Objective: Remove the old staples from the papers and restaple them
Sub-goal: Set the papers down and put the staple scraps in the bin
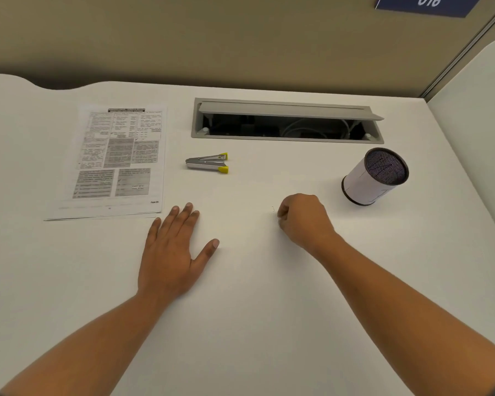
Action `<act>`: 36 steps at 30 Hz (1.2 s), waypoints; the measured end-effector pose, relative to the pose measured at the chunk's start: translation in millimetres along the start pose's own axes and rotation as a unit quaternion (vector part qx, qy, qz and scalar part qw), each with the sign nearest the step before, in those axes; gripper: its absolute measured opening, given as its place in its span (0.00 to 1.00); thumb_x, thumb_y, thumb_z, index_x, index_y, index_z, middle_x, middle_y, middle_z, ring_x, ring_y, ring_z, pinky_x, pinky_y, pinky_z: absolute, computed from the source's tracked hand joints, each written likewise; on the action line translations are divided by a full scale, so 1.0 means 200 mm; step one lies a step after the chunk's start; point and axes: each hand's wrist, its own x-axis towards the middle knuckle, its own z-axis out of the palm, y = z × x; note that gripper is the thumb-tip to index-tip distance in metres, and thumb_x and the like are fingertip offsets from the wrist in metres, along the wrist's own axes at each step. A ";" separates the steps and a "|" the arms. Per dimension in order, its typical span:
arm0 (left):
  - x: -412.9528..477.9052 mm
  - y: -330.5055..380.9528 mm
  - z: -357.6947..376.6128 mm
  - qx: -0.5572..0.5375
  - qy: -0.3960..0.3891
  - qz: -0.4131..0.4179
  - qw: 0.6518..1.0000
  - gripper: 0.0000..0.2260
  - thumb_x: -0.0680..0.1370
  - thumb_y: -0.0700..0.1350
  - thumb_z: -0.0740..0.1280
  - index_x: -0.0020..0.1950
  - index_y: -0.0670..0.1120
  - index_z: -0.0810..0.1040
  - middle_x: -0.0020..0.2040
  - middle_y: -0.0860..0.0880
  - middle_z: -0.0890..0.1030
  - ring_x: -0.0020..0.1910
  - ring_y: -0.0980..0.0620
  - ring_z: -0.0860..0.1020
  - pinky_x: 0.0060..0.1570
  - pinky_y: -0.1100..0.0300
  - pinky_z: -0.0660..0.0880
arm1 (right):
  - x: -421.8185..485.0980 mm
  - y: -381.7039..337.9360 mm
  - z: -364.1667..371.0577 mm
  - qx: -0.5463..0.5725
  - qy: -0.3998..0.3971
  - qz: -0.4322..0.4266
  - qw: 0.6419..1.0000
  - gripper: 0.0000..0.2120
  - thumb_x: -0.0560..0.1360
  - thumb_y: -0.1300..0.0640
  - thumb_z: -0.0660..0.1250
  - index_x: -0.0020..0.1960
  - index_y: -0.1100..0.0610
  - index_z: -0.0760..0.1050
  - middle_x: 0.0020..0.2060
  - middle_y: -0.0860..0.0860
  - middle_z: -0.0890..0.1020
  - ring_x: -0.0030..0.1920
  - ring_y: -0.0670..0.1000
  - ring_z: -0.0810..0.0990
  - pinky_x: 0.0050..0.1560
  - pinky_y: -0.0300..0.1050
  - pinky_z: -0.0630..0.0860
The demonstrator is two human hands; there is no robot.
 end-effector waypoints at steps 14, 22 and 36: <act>0.00 0.00 -0.01 0.002 -0.002 0.000 1.000 0.35 0.77 0.69 0.47 0.78 0.51 0.61 0.80 0.55 0.58 0.79 0.55 0.52 0.78 0.50 0.49 | 0.03 0.10 -0.13 -0.024 0.033 0.060 0.997 0.13 0.73 0.67 0.62 0.52 0.57 0.82 0.50 0.57 0.84 0.49 0.59 0.82 0.48 0.48 0.81; 0.00 0.01 -0.01 0.007 -0.004 -0.003 1.000 0.34 0.77 0.69 0.47 0.78 0.51 0.61 0.80 0.55 0.58 0.79 0.55 0.52 0.78 0.50 0.49 | -0.04 -0.12 -0.04 -0.141 -0.001 0.006 0.990 0.10 0.70 0.71 0.59 0.36 0.59 0.70 0.32 0.53 0.74 0.36 0.58 0.74 0.35 0.44 0.70; 0.00 0.01 -0.02 -0.001 -0.003 -0.002 1.000 0.35 0.77 0.69 0.47 0.77 0.51 0.61 0.80 0.55 0.58 0.79 0.55 0.53 0.78 0.50 0.48 | 0.06 -0.05 -0.08 -0.015 -0.035 -0.093 0.995 0.17 0.77 0.65 0.59 0.59 0.56 0.81 0.57 0.53 0.82 0.59 0.56 0.79 0.59 0.48 0.76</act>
